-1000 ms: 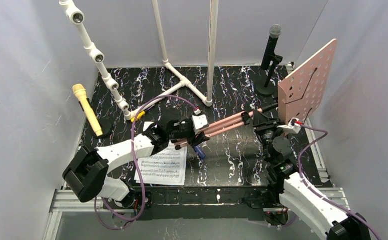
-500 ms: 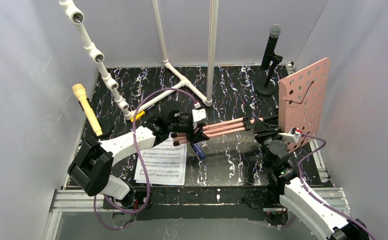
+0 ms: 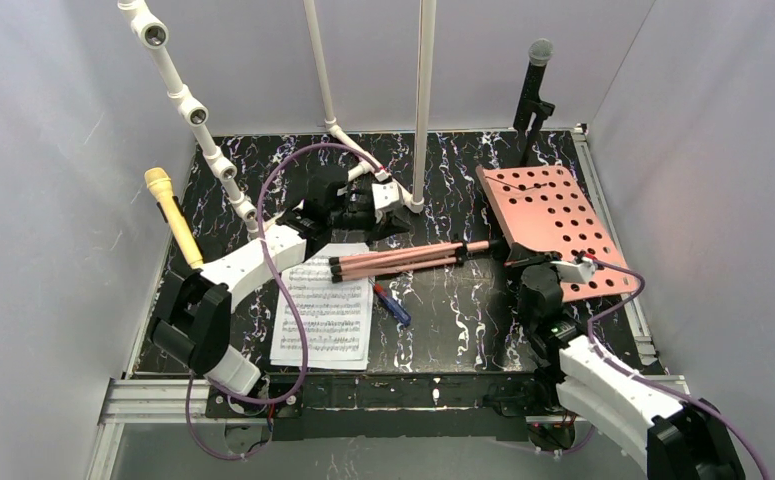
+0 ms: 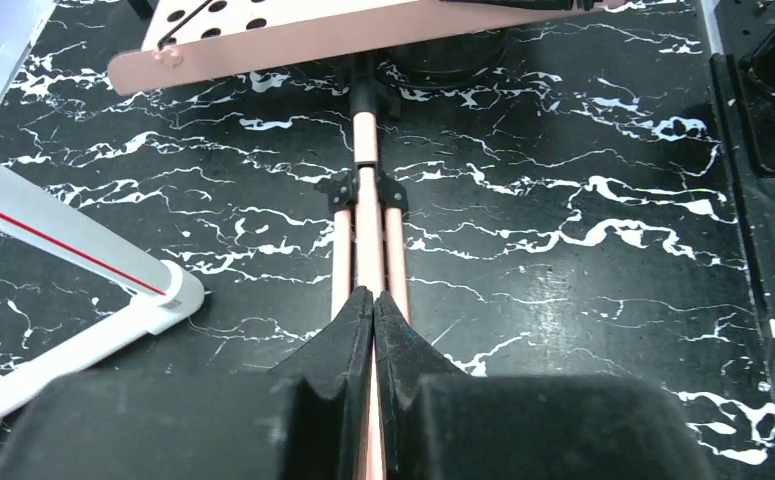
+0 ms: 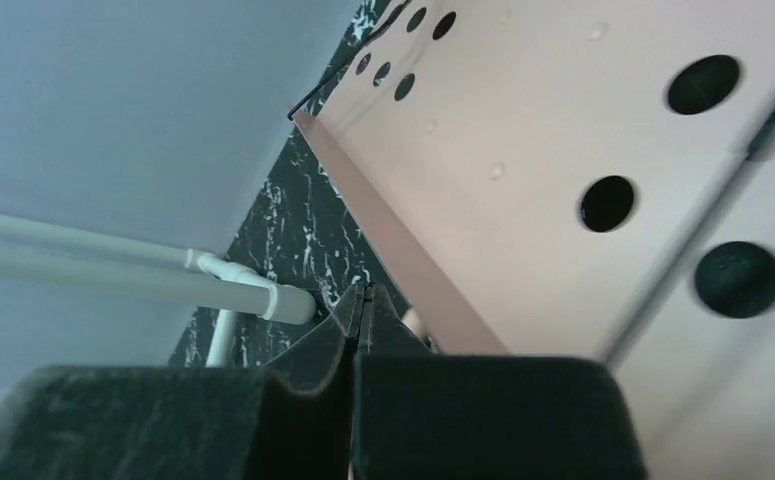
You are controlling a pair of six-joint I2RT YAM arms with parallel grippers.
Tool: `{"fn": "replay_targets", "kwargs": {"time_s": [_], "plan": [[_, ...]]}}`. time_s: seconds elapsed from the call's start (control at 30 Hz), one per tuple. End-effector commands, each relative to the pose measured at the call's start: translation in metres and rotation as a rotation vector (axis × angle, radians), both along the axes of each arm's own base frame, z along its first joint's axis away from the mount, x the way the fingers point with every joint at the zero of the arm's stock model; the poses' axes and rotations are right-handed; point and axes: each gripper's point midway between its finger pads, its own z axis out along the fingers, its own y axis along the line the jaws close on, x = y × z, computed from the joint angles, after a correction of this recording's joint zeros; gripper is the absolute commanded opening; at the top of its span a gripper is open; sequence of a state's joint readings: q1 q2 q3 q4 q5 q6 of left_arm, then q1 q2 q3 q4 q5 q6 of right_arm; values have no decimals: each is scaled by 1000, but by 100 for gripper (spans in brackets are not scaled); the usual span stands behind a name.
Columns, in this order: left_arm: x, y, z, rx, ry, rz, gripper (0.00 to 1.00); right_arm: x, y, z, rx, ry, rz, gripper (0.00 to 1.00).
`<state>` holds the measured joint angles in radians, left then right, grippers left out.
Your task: Pack up the instrument practice props
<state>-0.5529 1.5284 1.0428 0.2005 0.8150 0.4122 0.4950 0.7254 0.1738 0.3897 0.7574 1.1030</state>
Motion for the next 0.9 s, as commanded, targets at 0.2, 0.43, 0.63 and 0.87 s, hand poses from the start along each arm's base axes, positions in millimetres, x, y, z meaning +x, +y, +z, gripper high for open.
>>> {"fn": "replay_targets", "kwargs": {"time_s": [0.2, 0.43, 0.63, 0.87], "plan": [[10, 5, -12, 57, -7, 22, 12, 10, 14, 29, -18, -56, 62, 7], [24, 44, -23, 157, -41, 278, 57, 5, 43, 33, -330, 42, 330, 51], [17, 87, -25, 147, 73, 625, 63, 6, 97, 11, -625, 106, 747, 80], [-21, 148, -71, 208, 287, 957, 64, 8, 160, 8, -896, 30, 1075, 99]]}}
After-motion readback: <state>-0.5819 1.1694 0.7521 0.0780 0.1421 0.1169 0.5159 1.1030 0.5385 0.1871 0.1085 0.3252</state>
